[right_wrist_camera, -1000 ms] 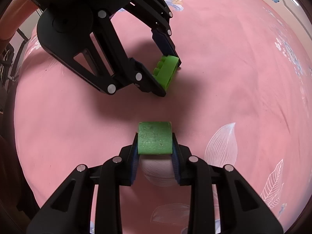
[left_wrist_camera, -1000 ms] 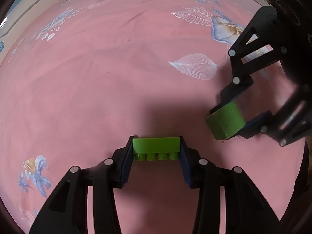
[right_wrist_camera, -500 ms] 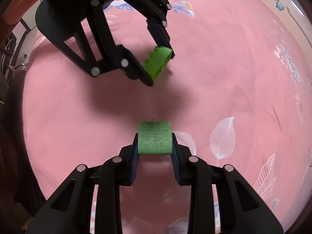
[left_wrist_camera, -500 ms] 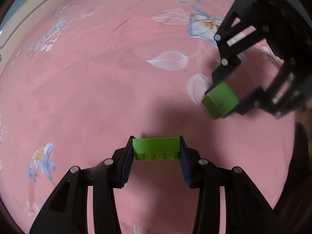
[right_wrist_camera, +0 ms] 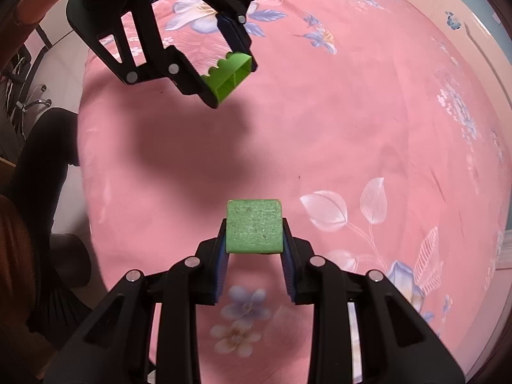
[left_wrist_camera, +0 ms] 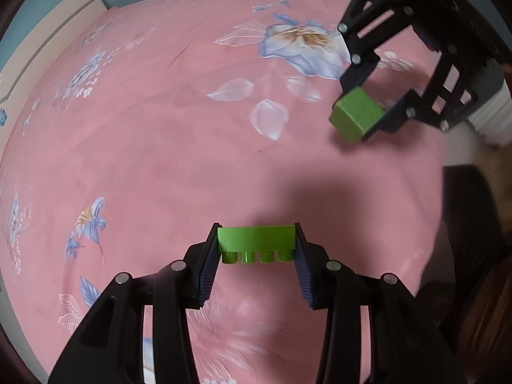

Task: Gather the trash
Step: 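Carry the flat green brick and green cube with both tools over the bin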

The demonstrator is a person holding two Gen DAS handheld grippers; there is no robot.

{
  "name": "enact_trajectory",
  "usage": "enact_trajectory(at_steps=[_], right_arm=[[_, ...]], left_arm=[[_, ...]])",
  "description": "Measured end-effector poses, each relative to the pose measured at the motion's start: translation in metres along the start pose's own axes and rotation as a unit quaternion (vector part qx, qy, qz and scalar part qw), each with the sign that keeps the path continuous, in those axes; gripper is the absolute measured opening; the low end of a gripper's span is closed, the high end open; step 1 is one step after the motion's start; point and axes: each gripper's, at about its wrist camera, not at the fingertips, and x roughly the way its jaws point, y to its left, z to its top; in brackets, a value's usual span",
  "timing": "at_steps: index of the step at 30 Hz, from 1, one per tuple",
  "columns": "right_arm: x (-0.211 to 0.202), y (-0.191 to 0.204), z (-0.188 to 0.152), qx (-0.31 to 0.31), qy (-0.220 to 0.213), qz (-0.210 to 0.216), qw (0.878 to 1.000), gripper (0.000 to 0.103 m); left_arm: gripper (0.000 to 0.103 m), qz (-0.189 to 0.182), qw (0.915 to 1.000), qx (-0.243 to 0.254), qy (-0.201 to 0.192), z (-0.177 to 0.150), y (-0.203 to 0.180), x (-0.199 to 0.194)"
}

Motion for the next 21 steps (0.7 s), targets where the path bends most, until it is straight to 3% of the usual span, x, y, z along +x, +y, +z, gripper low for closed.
enact_trajectory(at_steps=[6, 21], right_arm=[[-0.035, 0.027, -0.009, -0.010, -0.014, -0.011, 1.000, 0.031], [-0.057, 0.103, -0.030, -0.040, 0.000, -0.026, 0.999, 0.031]], left_arm=[[0.045, -0.003, 0.9998, 0.019, -0.006, -0.006, -0.027, -0.022], [0.045, 0.000, 0.9990, 0.046, 0.004, -0.045, -0.092, -0.043]])
